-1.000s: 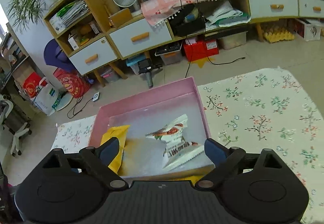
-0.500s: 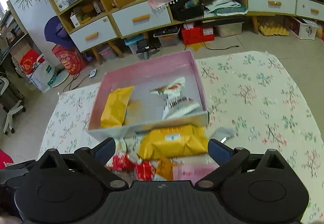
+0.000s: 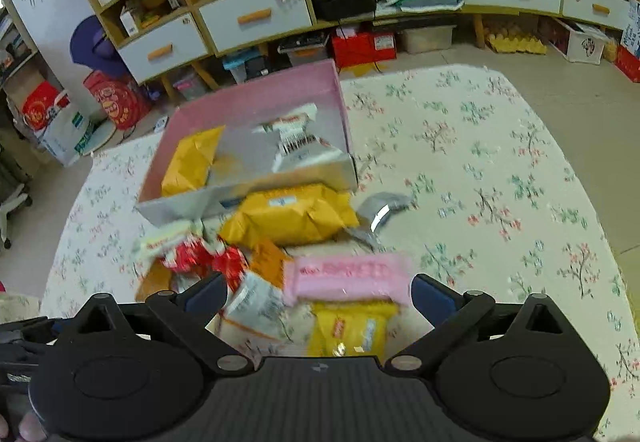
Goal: Organize snacks
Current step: 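Move both grippers back over the snack pile, then grasp a white nut-cake pack with the left gripper while the right grasps the yellow biscuit pack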
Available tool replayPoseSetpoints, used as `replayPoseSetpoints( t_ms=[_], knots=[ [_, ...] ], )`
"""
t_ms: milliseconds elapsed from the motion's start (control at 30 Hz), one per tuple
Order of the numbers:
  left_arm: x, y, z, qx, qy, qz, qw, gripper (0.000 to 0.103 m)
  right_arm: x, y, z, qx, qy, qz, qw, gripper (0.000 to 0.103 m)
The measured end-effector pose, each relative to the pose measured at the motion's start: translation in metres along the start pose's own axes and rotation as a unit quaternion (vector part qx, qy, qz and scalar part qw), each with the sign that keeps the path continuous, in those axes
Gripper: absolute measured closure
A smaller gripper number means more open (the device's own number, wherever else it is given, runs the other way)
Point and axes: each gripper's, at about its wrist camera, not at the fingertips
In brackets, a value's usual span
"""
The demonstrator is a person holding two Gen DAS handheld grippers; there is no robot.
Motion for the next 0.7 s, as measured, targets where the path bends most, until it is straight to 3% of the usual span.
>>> replayPoseSetpoints(
  t_ms=[367,700],
  knots=[
    [0.016,0.005,0.004,-0.007,0.017,-0.015,0.9997,0.006,0.025,-0.010,0.021,0.024,0.049,-0.011,0.998,0.028],
    [0.027,-0.006,0.015,-0.021,0.003,-0.027,0.9994,0.009,0.034,0.003,0.028,0.022,0.063,-0.038,0.997,0.029]
  ],
)
Point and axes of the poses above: each gripper's, at about its wrist camera, not at the fingertips, and z roughly the way its jaws point, y to its left, x to its underside, and after that the axes turned 7 degrees about z, right-handed
